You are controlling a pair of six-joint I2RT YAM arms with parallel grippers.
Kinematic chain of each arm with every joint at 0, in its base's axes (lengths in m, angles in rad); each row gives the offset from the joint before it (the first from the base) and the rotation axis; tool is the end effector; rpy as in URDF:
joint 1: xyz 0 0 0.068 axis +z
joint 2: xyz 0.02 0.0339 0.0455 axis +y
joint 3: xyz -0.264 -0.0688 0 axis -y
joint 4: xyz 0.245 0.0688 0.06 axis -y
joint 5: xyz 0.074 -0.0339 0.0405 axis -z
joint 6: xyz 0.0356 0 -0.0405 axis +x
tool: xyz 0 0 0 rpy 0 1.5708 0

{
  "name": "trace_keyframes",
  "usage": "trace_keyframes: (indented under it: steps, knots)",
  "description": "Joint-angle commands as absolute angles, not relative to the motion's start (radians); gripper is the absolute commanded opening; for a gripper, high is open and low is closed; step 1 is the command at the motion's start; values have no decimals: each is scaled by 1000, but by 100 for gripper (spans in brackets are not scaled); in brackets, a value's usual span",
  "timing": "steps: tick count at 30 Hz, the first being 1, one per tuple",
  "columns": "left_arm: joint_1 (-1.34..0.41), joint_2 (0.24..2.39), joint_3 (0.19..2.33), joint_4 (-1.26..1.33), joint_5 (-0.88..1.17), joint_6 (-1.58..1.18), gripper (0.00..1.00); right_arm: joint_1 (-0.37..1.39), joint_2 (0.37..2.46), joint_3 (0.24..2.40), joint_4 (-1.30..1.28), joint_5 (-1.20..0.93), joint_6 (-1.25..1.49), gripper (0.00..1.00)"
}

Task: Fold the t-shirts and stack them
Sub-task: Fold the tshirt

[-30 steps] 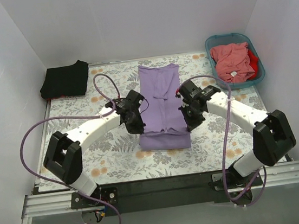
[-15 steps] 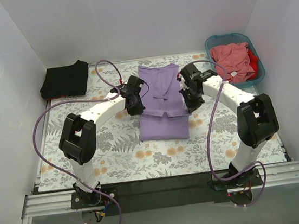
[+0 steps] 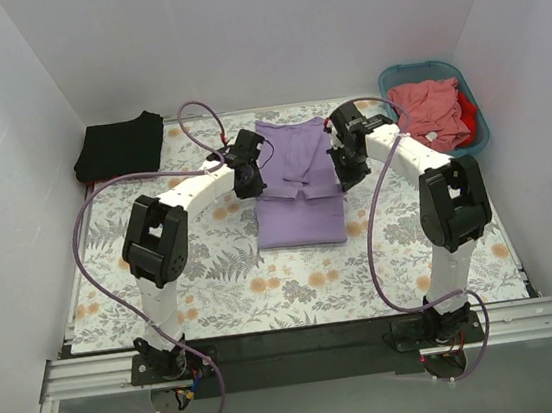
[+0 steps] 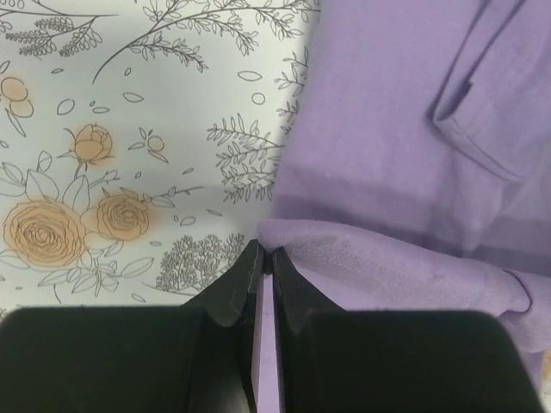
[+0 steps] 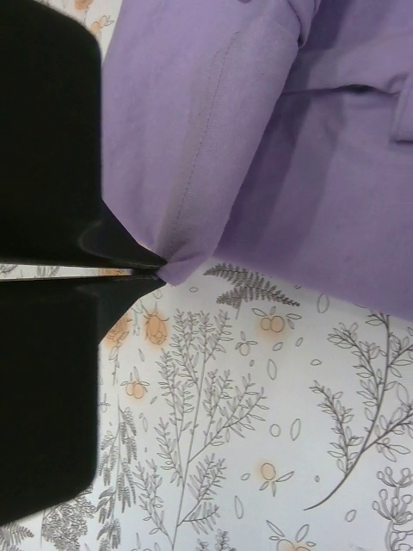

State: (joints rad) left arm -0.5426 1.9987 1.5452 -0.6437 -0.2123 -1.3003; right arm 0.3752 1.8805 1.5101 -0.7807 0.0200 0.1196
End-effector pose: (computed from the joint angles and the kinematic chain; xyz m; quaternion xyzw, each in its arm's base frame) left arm 0.3684 -0.2134 0.2035 -0.3806 0.8889 -0.1235 0.2231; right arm 0.3680 0.1442 0.2321 -0.1226 0.9703 0.0415 0.2044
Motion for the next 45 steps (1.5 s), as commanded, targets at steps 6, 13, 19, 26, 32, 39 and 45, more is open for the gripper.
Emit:
trace_keyframes:
  steps: [6,13,19,26,32,39,45]
  knots:
    - [-517,2051,1585,-574,-281,-1272,0,350,1973,1586,-749,34,117,1]
    - [-515,2069,1592,-555,-307,-1259,0,348,1997,1592,-721,38,120,1]
    - [-517,2039,1580,-543,-325,-1258,0,347,1982,1595,-722,44,126,1]
    - [-517,2005,1580,-532,-337,-1258,0,341,1950,1620,-724,41,133,1]
    - [-517,1993,1583,-520,-351,-1258,0,336,1945,1632,-721,29,138,1]
    - [-514,2034,1598,-499,-359,-1253,0,333,1996,1654,-709,23,140,1]
    - [-512,2101,1597,-492,-364,-1269,3,333,2020,1611,-637,29,147,1]
